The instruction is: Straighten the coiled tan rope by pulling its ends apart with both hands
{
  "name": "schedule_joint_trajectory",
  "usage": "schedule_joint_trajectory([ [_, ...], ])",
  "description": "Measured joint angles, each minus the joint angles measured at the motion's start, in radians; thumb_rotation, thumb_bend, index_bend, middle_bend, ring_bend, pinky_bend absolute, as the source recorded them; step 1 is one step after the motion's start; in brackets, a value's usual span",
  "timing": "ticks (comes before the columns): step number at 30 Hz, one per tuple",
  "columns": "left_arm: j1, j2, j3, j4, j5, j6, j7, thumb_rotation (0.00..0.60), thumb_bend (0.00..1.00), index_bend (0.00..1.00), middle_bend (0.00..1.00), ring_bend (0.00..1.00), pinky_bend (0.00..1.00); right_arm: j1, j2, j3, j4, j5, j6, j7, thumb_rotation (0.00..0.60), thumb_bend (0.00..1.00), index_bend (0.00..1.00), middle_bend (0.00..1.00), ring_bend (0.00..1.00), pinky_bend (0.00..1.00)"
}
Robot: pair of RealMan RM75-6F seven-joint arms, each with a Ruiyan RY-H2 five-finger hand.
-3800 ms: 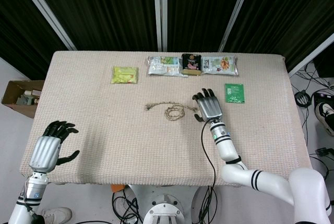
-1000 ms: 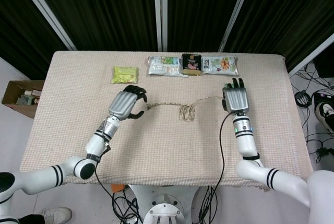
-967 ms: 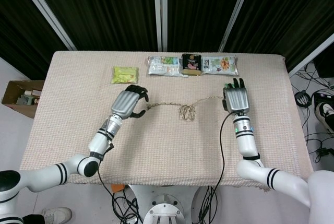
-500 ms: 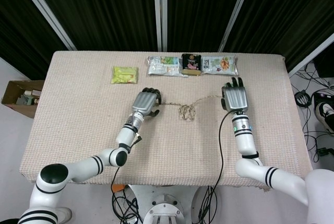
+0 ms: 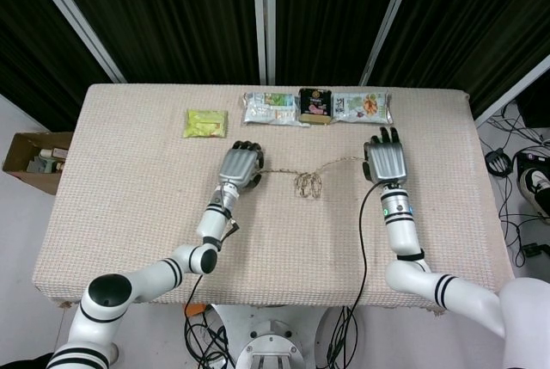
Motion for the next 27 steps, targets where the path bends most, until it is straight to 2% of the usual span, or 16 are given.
schedule_joint_trajectory([
  [10, -0.005, -0.025, -0.008, 0.041, -0.002, -0.01, 0.001, 0.6, 0.39, 0.53, 0.21, 0.13, 0.14, 0.001, -0.003, 0.0, 0.003, -0.003, 0.004, 0.009, 0.6, 0.52, 0.67, 0.38, 0.11, 0.15],
  [17, -0.002, -0.027, -0.013, 0.043, 0.008, -0.003, -0.012, 0.6, 0.47, 0.59, 0.23, 0.13, 0.14, -0.003, -0.003, -0.002, 0.011, -0.003, 0.004, 0.016, 0.6, 0.52, 0.67, 0.38, 0.11, 0.15],
  [22, 0.02, -0.007, -0.008, 0.011, 0.027, 0.024, -0.029, 0.6, 0.54, 0.6, 0.23, 0.13, 0.14, -0.01, 0.011, -0.004, 0.003, -0.008, 0.008, 0.024, 0.6, 0.52, 0.67, 0.38, 0.11, 0.15],
  [27, 0.085, 0.056, 0.015, -0.079, 0.064, 0.09, -0.058, 0.6, 0.54, 0.61, 0.23, 0.13, 0.14, -0.035, 0.051, -0.01, -0.032, -0.029, 0.024, 0.051, 0.6, 0.53, 0.67, 0.38, 0.11, 0.15],
])
